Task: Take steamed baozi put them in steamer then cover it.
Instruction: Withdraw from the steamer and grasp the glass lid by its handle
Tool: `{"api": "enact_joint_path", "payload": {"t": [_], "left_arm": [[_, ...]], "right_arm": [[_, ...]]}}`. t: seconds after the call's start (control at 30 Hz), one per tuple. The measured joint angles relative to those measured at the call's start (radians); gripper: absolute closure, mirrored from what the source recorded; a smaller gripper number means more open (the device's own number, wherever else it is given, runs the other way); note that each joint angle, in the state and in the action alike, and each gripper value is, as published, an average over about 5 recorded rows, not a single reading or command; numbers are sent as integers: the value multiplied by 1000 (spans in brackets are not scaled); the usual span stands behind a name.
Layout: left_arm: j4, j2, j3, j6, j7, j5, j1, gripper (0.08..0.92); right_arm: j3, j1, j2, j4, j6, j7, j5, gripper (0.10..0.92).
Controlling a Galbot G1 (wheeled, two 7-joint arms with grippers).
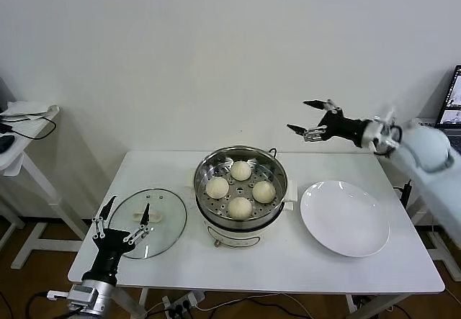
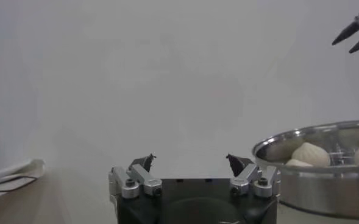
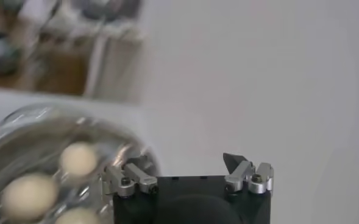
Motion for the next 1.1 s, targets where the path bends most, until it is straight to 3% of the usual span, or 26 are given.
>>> {"api": "enact_joint_path", "payload": {"t": [0.23, 0.53, 0.83, 1.1], "left_arm": [[19, 11, 3, -3, -10, 13, -15, 177], [54, 11, 8, -32, -34, 56, -26, 177], [110, 10, -9, -99, -85, 203, -30, 177], [204, 12, -35, -207, -178, 524, -27, 177]], "right_arm": [[313, -388, 158, 152, 89, 195, -31, 203], [472, -735, 364, 286, 205, 371, -99, 203], [513, -874, 514, 332, 288, 453, -163, 203], [514, -910, 591, 340, 317, 488, -198, 203]]}}
